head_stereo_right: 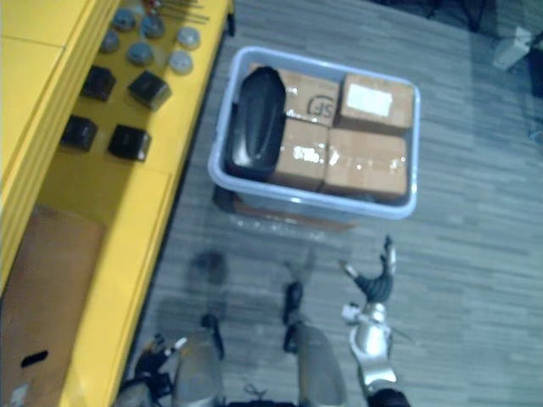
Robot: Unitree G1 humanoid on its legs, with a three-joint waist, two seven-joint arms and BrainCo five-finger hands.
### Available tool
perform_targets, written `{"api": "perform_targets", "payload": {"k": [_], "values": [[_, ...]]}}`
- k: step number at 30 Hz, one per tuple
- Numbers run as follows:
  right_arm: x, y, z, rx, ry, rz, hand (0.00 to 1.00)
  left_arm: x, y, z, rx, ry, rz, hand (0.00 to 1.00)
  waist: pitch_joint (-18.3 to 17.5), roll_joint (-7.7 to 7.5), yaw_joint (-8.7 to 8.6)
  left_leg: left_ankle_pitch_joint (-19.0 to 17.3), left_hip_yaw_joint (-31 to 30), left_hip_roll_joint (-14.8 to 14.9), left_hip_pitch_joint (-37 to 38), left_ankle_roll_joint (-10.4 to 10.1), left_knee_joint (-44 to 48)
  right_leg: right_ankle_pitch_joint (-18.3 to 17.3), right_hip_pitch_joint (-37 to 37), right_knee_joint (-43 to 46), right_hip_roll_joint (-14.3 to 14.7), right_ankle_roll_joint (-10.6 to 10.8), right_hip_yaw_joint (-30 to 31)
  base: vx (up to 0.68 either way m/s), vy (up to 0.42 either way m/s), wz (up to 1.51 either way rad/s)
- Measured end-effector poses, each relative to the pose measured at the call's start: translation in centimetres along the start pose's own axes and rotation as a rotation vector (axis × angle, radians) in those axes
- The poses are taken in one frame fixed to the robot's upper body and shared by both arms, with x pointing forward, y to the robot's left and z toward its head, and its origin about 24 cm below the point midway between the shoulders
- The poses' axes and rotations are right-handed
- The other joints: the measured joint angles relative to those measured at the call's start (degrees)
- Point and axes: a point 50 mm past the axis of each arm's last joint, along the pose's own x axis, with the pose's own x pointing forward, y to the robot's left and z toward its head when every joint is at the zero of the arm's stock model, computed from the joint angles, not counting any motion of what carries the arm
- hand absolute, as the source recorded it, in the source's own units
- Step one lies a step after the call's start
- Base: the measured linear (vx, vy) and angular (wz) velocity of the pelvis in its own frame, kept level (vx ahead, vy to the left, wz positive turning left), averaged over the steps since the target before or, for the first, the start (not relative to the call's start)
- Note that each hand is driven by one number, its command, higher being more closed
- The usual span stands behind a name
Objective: Walk over and take plastic housings, then place them on the shelf
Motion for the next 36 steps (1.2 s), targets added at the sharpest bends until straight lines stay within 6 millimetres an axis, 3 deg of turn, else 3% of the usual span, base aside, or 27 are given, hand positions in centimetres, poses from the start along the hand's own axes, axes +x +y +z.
{"api": "perform_targets", "payload": {"k": [4, 7, 11, 16, 22, 30, 36], "values": [[4.6, 1.2, 3.9, 0.109, -0.146, -0.037, 0.00, 0.2, -0.5, 0.8, 0.058, -0.034, -0.038, 0.00, 0.03, 0.03, 0.45, -0.13, -2.74, -1.79, -0.47, 0.42, 0.12, 1.66, 0.64, -1.56, -0.53, 0.70, -0.01, 0.02, 0.028, 0.04], [6.9, 1.4, 4.5, 0.119, -0.101, -0.058, 0.00, 0.5, -0.9, 1.4, 0.064, -0.048, -0.051, 0.00, 0.17, 0.26, 1.47, -0.41, -3.54, -2.58, -1.63, 0.93, 1.07, 2.51, 0.68, -2.41, -1.20, 1.22, -0.09, -0.02, 0.068, 0.13], [10.7, 1.6, 3.9, 0.105, 0.067, -0.089, 0.00, 0.9, -1.4, 2.0, 0.062, -0.056, -0.052, 0.00, 0.66, 0.95, 3.07, -0.67, -5.35, -4.25, -4.07, 1.79, 2.62, 3.06, 0.16, -2.63, -2.81, 1.77, -1.33, -0.05, 0.069, 0.22], [14.9, 0.8, 4.3, 0.083, 0.177, -0.122, 0.00, 1.0, -2.7, 2.3, 0.027, -0.066, -0.017, 0.00, 2.30, 3.55, 5.27, -0.77, -7.46, -5.88, -8.37, 2.78, 5.50, 3.34, -2.26, -1.12, -4.64, 2.20, -3.06, -0.05, 0.056, 0.20], [17.2, -1.3, 3.4, 0.001, 0.273, -0.168, 0.00, 0.9, -3.3, 2.0, -0.008, -0.052, -0.015, 0.00, 3.13, 5.15, 7.00, -0.33, -9.33, -7.51, -10.26, 3.53, 6.57, 1.66, -4.28, 3.08, -6.81, 2.58, -4.64, -0.03, 0.033, 0.21], [20.5, -3.4, 6.5, -0.022, 0.208, -0.225, 0.00, 0.5, -4.2, 0.2, -0.048, 0.037, -0.070, 0.00, 3.22, 7.01, 9.41, 0.92, -10.54, -9.52, -12.59, 4.48, 6.59, 0.80, -6.27, 5.45, -9.22, 2.66, -6.26, -0.04, 0.010, 0.15], [21.8, -4.3, 8.3, -0.036, 0.180, -0.254, 0.00, 0.3, -4.5, -0.1, -0.071, 0.055, -0.108, 0.00, 3.19, 8.34, 9.48, 1.86, -10.70, -10.55, -12.96, 4.79, 5.66, 0.83, -7.16, 5.89, -10.34, 2.73, -6.35, 0.00, -0.009, 0.05]]}}
